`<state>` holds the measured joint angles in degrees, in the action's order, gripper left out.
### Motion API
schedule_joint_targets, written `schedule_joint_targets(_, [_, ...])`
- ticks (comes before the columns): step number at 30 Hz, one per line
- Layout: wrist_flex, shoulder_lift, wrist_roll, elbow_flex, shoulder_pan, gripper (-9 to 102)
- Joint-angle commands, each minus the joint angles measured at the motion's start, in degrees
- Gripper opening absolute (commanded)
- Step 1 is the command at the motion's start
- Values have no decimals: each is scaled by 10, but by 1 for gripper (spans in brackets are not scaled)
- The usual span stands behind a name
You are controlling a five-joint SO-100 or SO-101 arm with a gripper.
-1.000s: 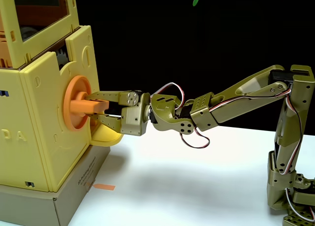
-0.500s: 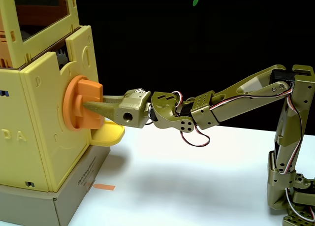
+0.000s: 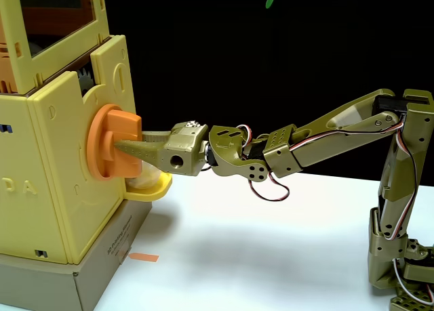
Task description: Turn the button of vending machine.
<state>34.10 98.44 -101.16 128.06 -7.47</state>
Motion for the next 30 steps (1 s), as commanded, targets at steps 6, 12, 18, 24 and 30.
schedule_joint_targets(6, [4, 33, 29, 12, 4, 21])
schedule_joint_targets(12, [4, 52, 48, 27, 12, 30])
schedule_joint_targets(18, [4, 82, 52, 58, 12, 31])
schedule_joint_targets(24, [4, 142, 50, 115, 14, 29])
schedule_joint_targets(30, [-39, 266, 85, 206, 14, 25])
